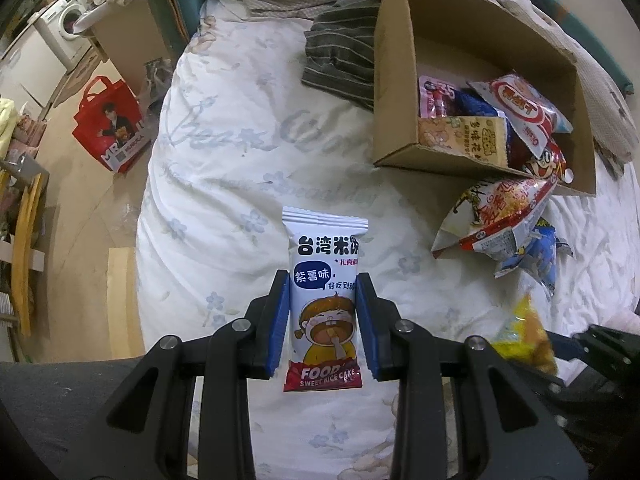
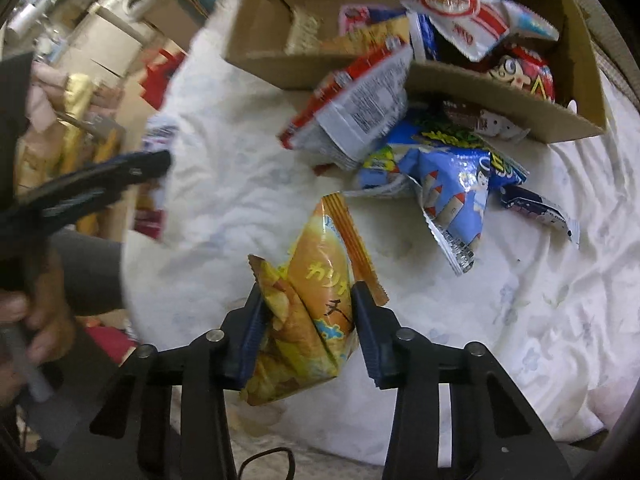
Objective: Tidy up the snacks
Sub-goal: 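Carry the chip bag and rice-cake bar over the box with both tools, then lower both packets into the box and open both tools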
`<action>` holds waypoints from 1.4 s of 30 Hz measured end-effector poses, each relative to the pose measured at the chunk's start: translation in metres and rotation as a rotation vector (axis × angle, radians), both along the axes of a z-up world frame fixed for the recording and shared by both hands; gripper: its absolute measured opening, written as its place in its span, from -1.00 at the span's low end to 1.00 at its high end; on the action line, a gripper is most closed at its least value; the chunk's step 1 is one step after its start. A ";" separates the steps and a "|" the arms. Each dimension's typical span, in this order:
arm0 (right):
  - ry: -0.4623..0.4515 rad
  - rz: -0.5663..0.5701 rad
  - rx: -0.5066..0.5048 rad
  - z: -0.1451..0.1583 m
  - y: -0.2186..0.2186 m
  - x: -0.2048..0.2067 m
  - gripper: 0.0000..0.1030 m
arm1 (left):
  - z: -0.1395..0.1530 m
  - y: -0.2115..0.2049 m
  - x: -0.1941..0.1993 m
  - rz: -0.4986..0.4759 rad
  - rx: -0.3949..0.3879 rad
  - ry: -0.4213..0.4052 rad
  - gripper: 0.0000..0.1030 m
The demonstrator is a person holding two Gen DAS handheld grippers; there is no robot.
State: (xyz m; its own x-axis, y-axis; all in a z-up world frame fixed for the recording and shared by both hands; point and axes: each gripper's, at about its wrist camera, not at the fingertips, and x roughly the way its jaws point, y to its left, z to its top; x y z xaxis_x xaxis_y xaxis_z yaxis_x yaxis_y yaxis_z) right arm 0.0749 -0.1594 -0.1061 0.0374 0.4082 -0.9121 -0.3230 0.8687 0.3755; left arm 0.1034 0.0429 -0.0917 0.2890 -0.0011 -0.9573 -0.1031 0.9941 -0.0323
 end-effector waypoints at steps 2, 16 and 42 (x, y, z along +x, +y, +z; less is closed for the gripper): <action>-0.015 -0.009 0.061 0.011 -0.005 0.000 -0.18 | 0.002 0.002 0.000 0.007 0.005 -0.010 -0.45; -0.311 -0.233 0.398 0.095 -0.054 0.011 -0.21 | 0.034 -0.014 -0.002 -0.050 0.061 -0.147 -0.45; -0.352 -0.496 0.262 0.091 -0.122 0.132 -0.21 | 0.089 -0.067 0.123 -0.141 -0.031 -0.254 -0.45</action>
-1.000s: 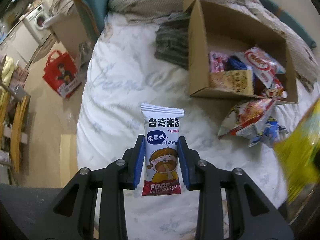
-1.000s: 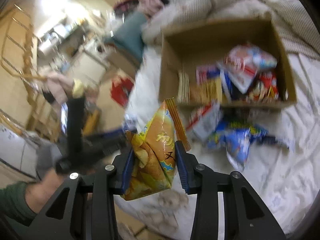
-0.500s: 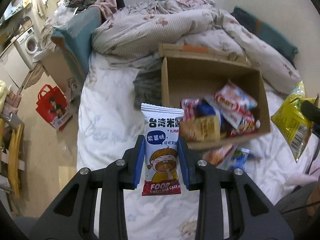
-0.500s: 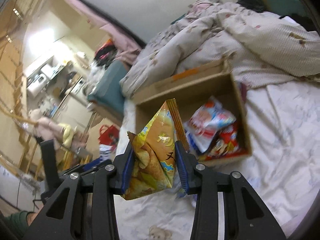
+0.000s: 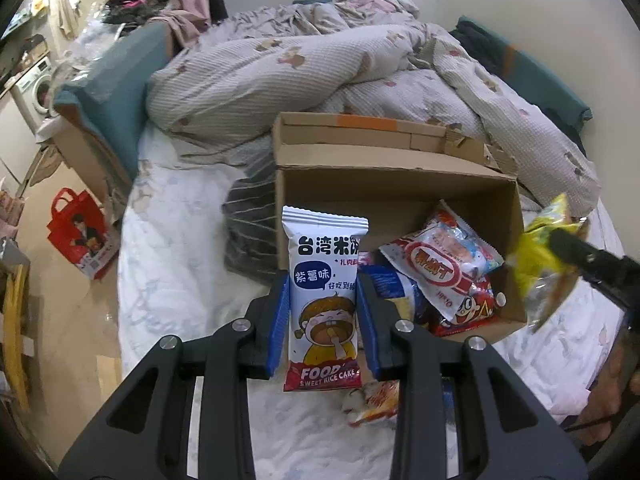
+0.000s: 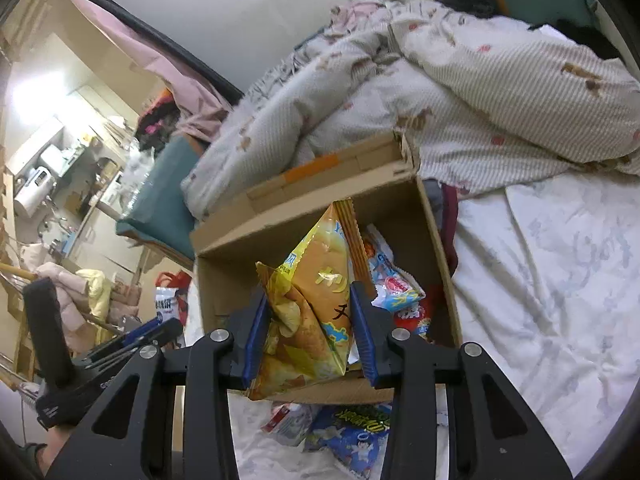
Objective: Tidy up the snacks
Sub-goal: 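Lower both packets into the box and open both tools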
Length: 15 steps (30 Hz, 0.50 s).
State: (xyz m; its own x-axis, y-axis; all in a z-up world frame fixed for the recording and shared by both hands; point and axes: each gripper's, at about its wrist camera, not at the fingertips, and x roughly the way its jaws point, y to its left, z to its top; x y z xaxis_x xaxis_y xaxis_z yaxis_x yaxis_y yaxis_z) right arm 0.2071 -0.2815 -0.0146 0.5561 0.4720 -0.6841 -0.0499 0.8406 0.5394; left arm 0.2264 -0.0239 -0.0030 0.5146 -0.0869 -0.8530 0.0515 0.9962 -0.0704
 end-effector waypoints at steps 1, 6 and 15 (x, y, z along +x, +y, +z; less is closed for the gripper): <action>0.010 0.006 -0.003 -0.005 0.003 0.004 -0.21 | -0.005 -0.003 0.002 -0.006 0.001 0.003 -0.45; 0.035 0.050 -0.035 -0.026 0.019 0.007 -0.21 | -0.029 -0.015 0.008 -0.036 0.003 0.002 -0.45; 0.093 0.094 -0.070 -0.050 0.034 0.011 -0.19 | -0.046 -0.020 0.011 -0.041 0.017 0.008 -0.44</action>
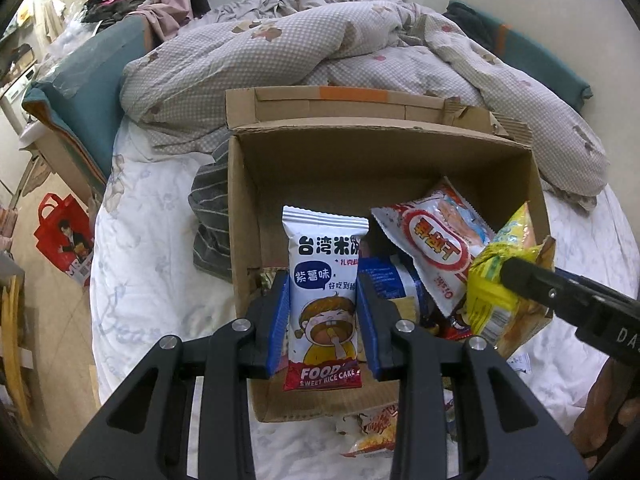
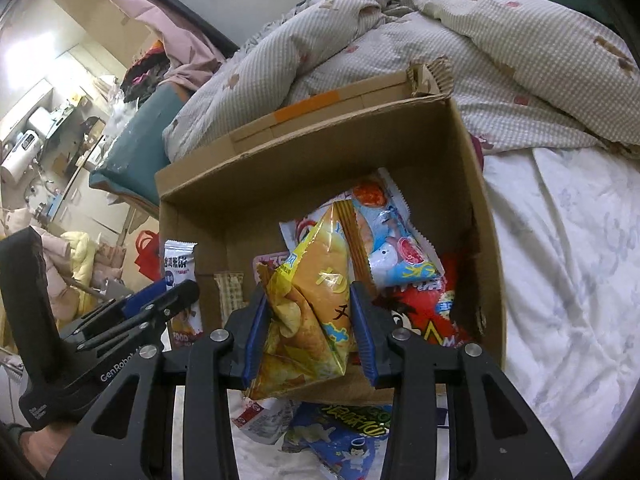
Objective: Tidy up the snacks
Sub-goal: 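Lower both packets into the box and open both tools, then grasp the red-and-white packet with the left tool while the right tool reaches the blue bag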
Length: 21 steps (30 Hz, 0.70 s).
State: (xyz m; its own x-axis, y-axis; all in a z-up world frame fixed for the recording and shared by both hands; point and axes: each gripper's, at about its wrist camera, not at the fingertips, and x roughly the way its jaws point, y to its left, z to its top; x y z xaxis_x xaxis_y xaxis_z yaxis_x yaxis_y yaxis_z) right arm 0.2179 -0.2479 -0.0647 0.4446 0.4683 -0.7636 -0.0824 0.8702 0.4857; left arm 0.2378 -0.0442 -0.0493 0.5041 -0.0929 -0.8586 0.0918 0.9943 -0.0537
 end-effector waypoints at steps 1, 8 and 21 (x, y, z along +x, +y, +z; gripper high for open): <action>0.001 0.002 0.004 0.000 0.001 0.001 -0.15 | -0.001 0.000 0.000 -0.002 0.000 0.000 -0.44; 0.019 -0.001 0.047 -0.002 0.001 0.004 -0.05 | -0.003 0.000 0.001 -0.007 0.000 0.012 -0.30; -0.055 -0.017 0.025 0.011 0.000 -0.001 0.81 | 0.012 0.018 -0.008 0.076 -0.035 -0.042 0.62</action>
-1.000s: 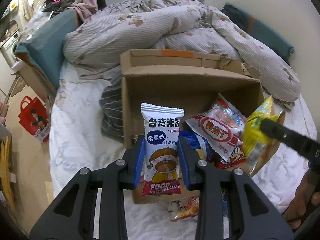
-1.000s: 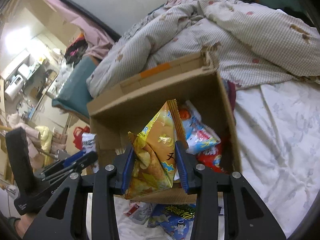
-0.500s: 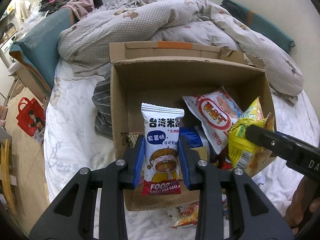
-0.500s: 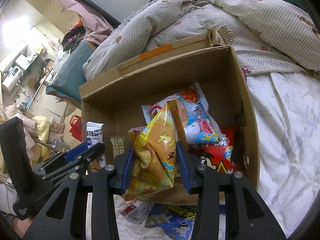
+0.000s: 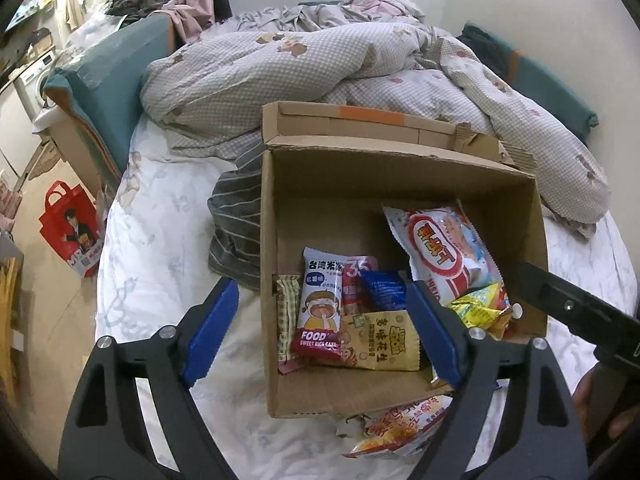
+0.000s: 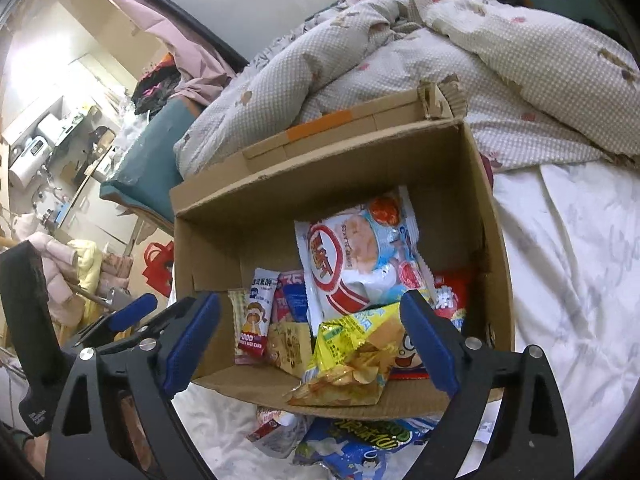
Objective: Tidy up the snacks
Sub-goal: 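Grasp the red-and-white packet with the left tool while the right tool reaches the blue bag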
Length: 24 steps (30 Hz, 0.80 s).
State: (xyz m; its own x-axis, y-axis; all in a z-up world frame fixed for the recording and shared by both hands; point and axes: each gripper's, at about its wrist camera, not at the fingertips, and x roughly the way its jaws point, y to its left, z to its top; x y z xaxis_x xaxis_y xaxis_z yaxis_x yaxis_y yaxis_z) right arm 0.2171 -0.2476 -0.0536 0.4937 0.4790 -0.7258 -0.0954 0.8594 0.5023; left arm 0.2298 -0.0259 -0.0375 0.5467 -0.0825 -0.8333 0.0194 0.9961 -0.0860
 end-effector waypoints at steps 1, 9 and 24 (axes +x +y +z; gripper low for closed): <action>0.004 0.000 -0.002 -0.001 0.000 0.000 0.81 | 0.000 0.002 0.000 0.003 -0.002 0.002 0.62; 0.003 -0.008 -0.024 0.001 -0.002 -0.003 0.81 | -0.002 0.012 -0.004 0.028 -0.015 0.018 0.62; -0.031 -0.051 -0.118 0.026 -0.015 -0.050 0.81 | 0.005 0.027 -0.051 0.046 -0.033 0.022 0.62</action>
